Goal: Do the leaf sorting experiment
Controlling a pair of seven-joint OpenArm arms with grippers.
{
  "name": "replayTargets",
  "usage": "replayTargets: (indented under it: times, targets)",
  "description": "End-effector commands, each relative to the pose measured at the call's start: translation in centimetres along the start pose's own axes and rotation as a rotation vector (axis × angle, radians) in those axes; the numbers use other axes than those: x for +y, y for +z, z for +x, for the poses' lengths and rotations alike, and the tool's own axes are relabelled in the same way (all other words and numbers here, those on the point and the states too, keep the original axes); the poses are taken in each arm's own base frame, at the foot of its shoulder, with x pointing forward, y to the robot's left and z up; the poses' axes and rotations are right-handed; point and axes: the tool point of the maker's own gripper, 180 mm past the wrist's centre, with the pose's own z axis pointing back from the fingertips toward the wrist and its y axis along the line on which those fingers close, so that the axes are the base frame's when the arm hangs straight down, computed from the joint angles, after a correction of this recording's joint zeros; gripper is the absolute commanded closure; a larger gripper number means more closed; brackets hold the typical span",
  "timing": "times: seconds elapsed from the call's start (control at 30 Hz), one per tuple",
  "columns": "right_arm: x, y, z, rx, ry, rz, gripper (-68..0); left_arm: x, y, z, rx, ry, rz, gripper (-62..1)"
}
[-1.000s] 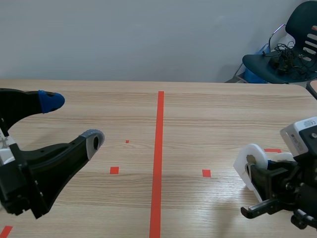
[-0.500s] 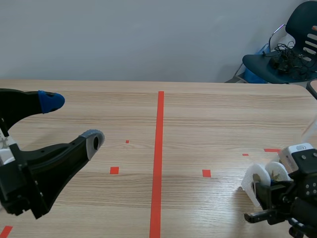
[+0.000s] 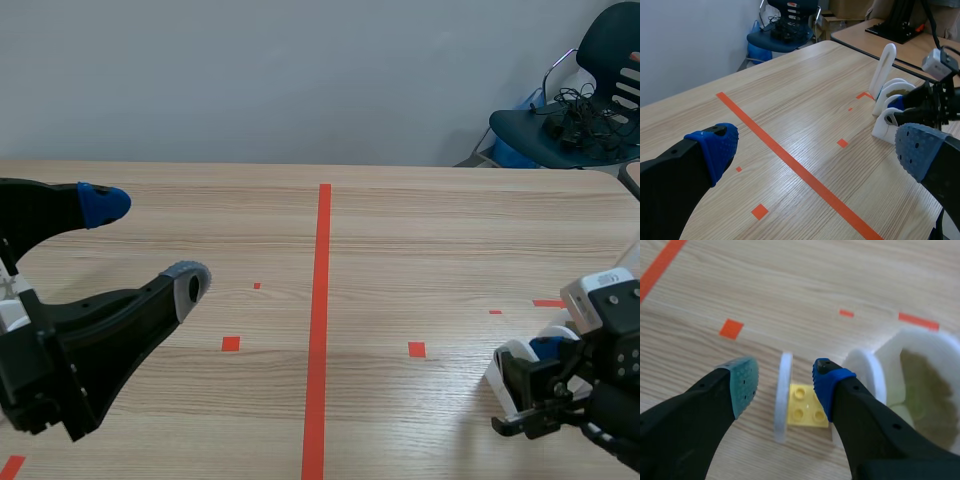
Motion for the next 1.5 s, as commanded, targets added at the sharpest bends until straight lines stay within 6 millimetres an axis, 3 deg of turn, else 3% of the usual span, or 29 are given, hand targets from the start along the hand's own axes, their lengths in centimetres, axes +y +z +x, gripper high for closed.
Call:
replayTargets:
  times: [0.0, 0.13, 0.5, 0.73, 0.97, 1.27, 1.47]
  targets:
    - [-0.8, 0.1, 3.6, -0.083, 0.031, -0.018, -29.1, 0.2, 0.0, 0.6, -0.022, -0.004, 0.003, -62.3]
    - [-0.1, 0.6, 6.9, -0.128, 0.048, -0.004, -31.8, 0.2, 0.0, 0.6, -0.023, -0.004, 0.003, -62.3]
    - [3.6, 3.9, 11.7, -0.167, 0.044, 0.102, -67.9, 0.2, 0.0, 0.6, -0.022, -0.004, 0.003, -62.3]
    - [4.9, 6.9, 13.8, -0.192, 0.107, 0.122, -67.9, 0.2, 0.0, 0.5, -0.020, -0.005, 0.003, -62.3]
    - [3.8, 7.2, 13.6, -0.169, 0.120, 0.088, -67.9, 0.2, 0.1, -0.3, 0.023, -0.005, 0.002, -62.3]
    - [3.8, 7.2, 13.6, -0.168, 0.122, 0.086, -67.9, -0.4, 0.3, -6.0, 0.152, 0.082, -0.033, -62.3]
    - [3.8, 7.2, 13.6, -0.167, 0.124, 0.085, -67.9, -1.4, -0.9, -10.6, 0.206, 0.125, -0.084, -62.3]
